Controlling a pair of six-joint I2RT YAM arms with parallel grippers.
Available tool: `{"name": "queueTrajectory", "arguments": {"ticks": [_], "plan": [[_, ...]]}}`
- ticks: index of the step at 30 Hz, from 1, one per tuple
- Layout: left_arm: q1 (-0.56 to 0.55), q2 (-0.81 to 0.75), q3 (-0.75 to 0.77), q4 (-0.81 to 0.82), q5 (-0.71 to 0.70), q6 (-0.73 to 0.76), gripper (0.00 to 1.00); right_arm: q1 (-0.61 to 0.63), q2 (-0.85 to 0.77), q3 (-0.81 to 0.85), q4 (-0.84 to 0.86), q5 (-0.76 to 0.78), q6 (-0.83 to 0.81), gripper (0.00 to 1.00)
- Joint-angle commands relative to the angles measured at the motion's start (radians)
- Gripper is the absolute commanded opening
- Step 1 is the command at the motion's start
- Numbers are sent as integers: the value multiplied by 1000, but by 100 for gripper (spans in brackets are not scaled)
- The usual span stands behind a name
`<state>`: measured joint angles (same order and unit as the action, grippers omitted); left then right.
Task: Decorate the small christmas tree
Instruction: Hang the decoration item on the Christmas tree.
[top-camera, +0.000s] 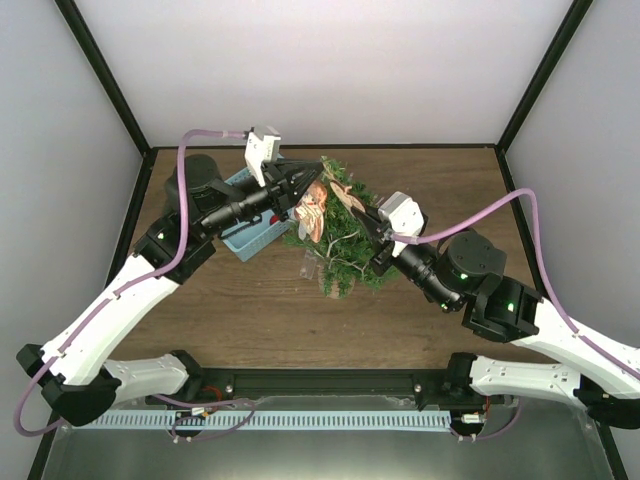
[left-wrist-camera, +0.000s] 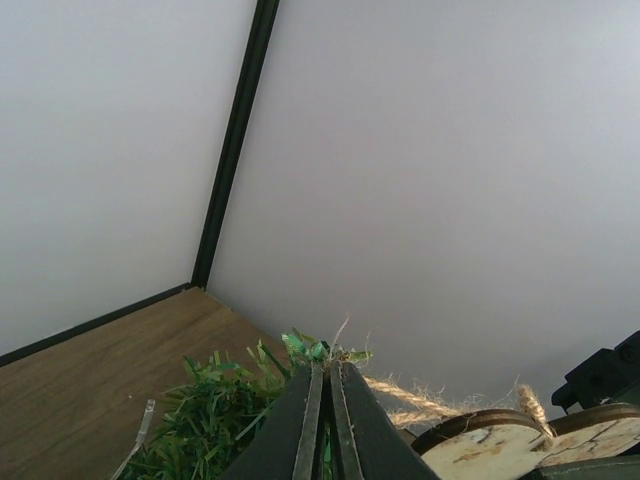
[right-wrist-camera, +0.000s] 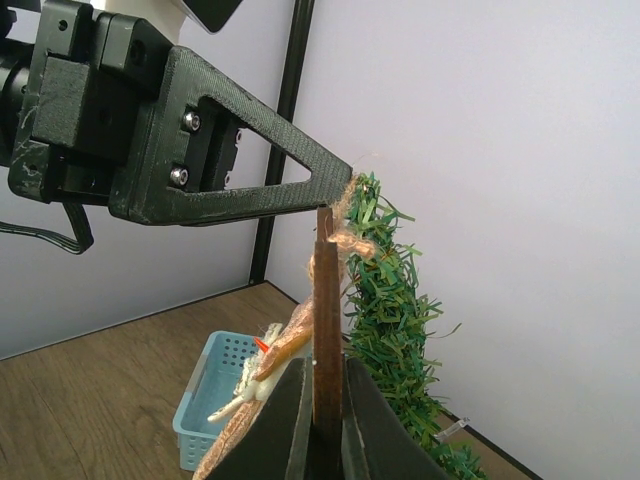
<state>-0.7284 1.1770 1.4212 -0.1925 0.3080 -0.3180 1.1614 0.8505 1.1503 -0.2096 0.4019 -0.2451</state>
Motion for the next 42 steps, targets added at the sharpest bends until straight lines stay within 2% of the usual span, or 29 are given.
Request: {"name": "queueTrajectory", "arguments": {"ticks": [1,9,20,29,42], "plan": [[27,5,30,9,-46,-22,4,-3,-33,42,20,4,17,1],[27,-14,31,18,-46,-40,4,-3,-38,49,33,-47,25,1],[27,-20,29,40,-7,-44,4,-4,15,109,-9,-11,33,1],[30,5,73,-23,-41,-92,4,-4,30,132,-59,35,71,1],[32,36,90,-47,53,-160,4,-6,44,132,-61,37,88,1]]}}
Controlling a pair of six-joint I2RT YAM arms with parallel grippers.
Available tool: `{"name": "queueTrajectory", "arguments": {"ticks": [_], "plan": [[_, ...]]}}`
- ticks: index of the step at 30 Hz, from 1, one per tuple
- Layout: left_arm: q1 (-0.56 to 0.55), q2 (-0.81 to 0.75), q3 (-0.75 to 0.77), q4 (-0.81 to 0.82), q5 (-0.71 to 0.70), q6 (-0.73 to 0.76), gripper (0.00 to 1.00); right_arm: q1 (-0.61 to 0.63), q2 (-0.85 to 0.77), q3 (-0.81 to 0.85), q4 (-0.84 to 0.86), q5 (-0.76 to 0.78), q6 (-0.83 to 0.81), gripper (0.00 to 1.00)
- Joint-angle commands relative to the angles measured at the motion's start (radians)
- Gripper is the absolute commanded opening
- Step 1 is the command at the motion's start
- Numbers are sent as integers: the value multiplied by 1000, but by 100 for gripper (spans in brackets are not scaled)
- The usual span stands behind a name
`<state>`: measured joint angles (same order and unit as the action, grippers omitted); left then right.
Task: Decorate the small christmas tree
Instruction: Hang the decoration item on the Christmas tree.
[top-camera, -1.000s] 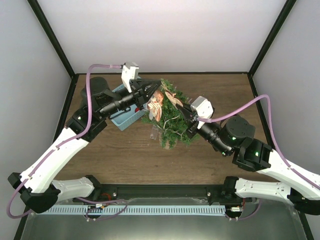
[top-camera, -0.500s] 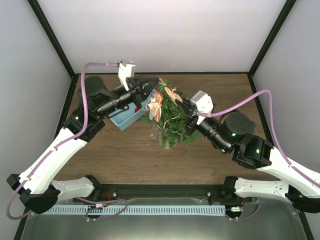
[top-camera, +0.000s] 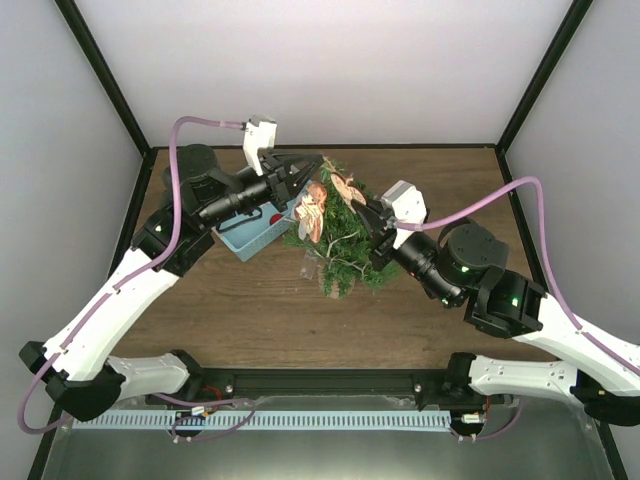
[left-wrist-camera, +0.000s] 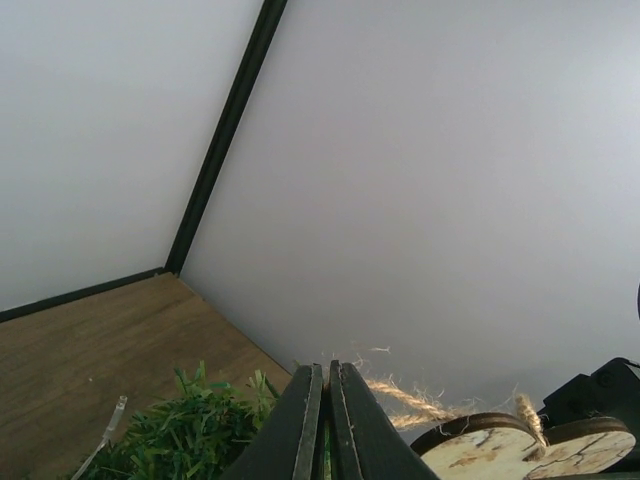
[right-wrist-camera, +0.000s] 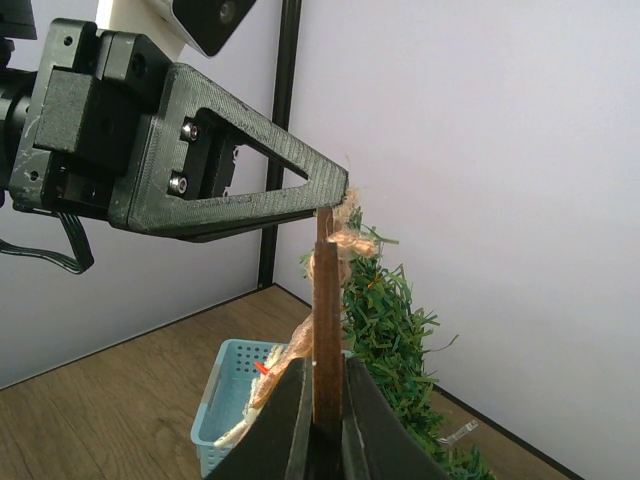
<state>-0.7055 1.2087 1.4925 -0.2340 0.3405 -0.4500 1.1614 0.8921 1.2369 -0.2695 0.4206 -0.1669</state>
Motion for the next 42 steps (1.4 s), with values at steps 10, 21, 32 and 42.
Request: {"name": "queueTrajectory", "arguments": {"ticks": [10,21,32,42], "plan": [[17,4,26,-27,1,-57,4,-32,19,46,-21,20,20,1],[31,27,37,-57,11,-74,4,-51,-7,-2,-19,20,41,1],[32,13,-3,-44,38,-90,9,-58,-52,-69,-35,-17,81,1],[34,-1,-47,-18,40,-97,12,-58,-50,-67,-14,-69,61,1]]}}
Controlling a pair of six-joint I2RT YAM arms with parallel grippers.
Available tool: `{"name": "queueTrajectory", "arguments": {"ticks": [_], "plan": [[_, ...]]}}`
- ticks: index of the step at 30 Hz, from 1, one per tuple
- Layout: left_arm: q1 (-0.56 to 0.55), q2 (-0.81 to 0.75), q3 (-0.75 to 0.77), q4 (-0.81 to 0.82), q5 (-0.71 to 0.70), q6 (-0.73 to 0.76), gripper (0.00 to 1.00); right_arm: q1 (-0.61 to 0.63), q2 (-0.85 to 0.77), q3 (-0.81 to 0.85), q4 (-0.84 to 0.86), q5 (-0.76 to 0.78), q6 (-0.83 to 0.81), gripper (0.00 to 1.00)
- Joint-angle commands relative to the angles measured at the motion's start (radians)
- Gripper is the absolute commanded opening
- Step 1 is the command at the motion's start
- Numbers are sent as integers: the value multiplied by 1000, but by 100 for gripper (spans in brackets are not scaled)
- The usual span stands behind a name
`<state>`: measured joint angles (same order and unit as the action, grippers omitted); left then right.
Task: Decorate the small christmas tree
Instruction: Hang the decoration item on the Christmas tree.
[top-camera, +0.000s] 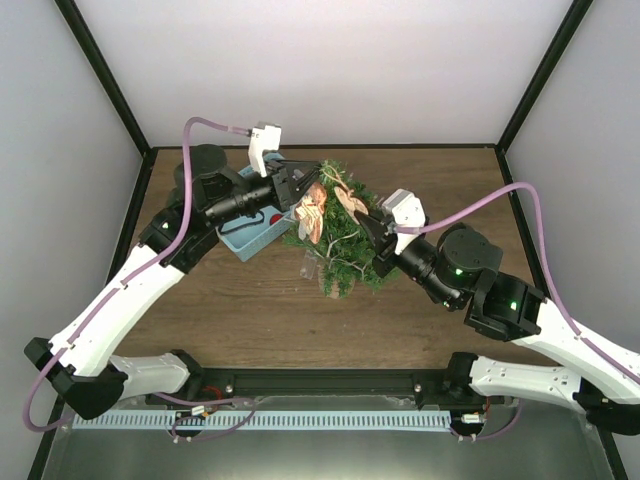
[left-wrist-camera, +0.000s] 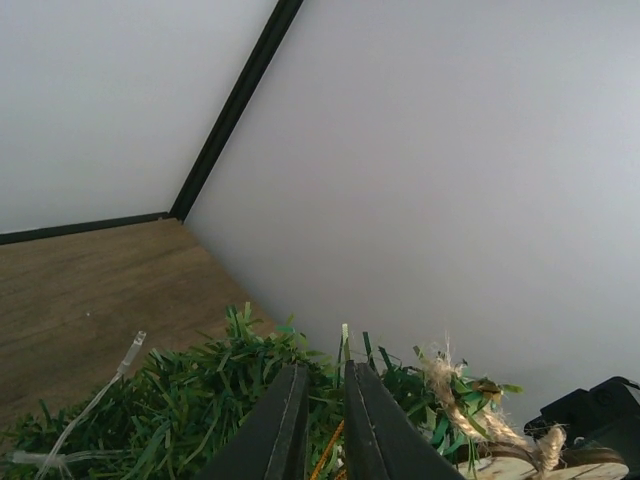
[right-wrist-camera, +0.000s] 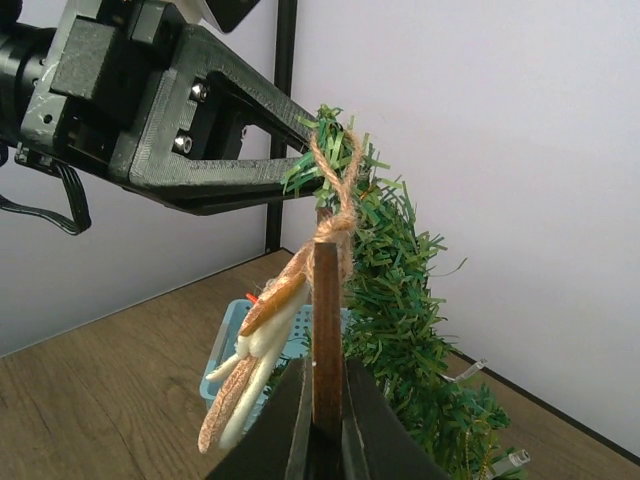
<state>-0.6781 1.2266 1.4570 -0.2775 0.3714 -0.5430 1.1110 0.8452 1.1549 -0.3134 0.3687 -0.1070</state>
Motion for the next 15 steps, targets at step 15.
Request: {"name": "queueTrajectory", "arguments": {"ticks": [15], "plan": [[12,-78,-48,-10,-109,60,47,-7,-27,-19,33,-24,39,26]]}}
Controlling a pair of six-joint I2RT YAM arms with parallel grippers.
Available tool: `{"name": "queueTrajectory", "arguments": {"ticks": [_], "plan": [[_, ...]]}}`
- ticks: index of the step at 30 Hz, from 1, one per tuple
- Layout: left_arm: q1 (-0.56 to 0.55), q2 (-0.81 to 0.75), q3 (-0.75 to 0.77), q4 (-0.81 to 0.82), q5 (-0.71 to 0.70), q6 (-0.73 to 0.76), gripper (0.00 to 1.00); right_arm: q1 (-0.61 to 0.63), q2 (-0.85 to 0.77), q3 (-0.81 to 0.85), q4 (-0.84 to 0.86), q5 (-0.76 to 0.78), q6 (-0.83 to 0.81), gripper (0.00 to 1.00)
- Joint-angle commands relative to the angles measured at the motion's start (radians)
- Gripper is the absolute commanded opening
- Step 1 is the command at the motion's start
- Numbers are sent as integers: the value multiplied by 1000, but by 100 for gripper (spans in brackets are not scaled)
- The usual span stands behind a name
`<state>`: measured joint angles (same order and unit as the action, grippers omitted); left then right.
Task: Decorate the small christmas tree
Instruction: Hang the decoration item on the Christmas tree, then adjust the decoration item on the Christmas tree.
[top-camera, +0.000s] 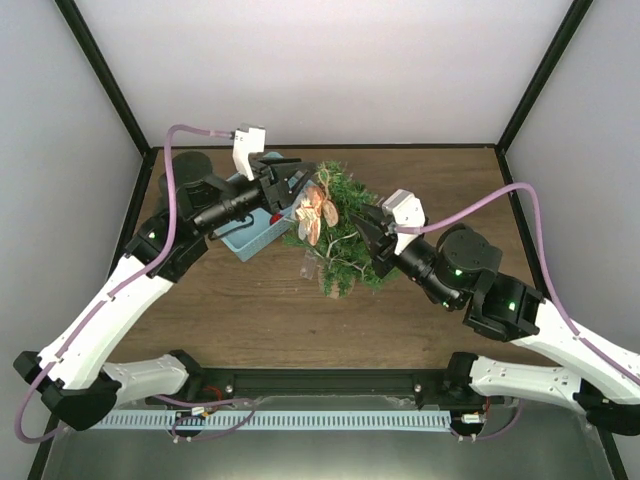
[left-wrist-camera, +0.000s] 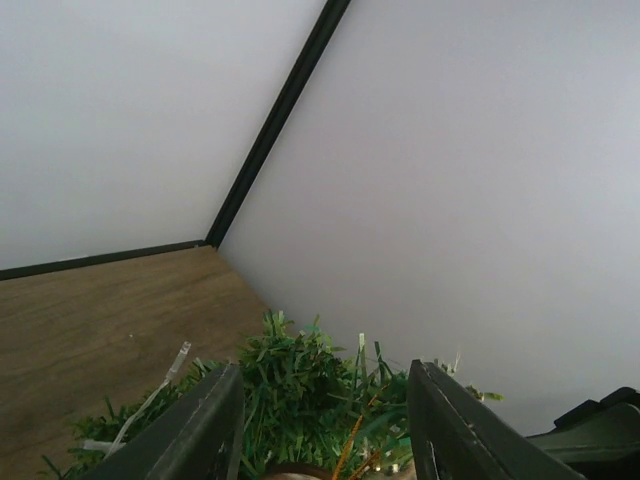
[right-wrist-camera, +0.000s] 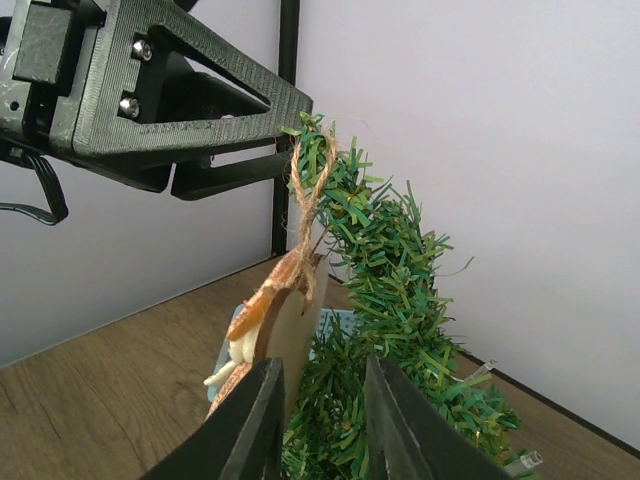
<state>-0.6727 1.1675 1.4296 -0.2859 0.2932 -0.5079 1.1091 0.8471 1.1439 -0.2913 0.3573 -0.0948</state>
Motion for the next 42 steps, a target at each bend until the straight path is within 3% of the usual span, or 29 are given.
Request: {"name": "queueTrajectory", "arguments": {"ticks": [1,4,7,12,15,17,21,29,31,36,39,42], "plan": [[7,-20,-21,-6,-34,29,47,-5,-34,-10,9,-15,28,27],[7,-24,-23,-24,-56,49,52,-5,-50,-9,-13,-18,42,34],[7,-33,-24,-65,-94,89,60,-5,-88,-31,-50,-44,56,47],[9,-63,-67,-154,-247,157,75,-5,-221,-187,6,-188,37,64],[12,-73,-92,-211,-349,188,88,-5,-306,-268,46,-257,24,81],[25,-75,-109,-241,-401,196,100,-5,-357,-300,54,-260,22,86],[71,-85,-153,-255,-444,193,100,-5,-404,-313,31,-271,11,100],[127,-165,-359,-127,-325,145,95,-5,-375,-357,207,-305,125,97],[128,-187,-398,-82,-259,137,94,-5,-320,-332,244,-271,161,89],[130,-221,-431,-51,-183,124,87,-5,-165,-259,304,-196,179,44],[130,-229,-427,-45,-137,118,79,-5,-87,-239,344,-208,190,36],[130,-238,-416,-30,-59,107,78,-5,-37,-234,377,-182,206,36]]}}
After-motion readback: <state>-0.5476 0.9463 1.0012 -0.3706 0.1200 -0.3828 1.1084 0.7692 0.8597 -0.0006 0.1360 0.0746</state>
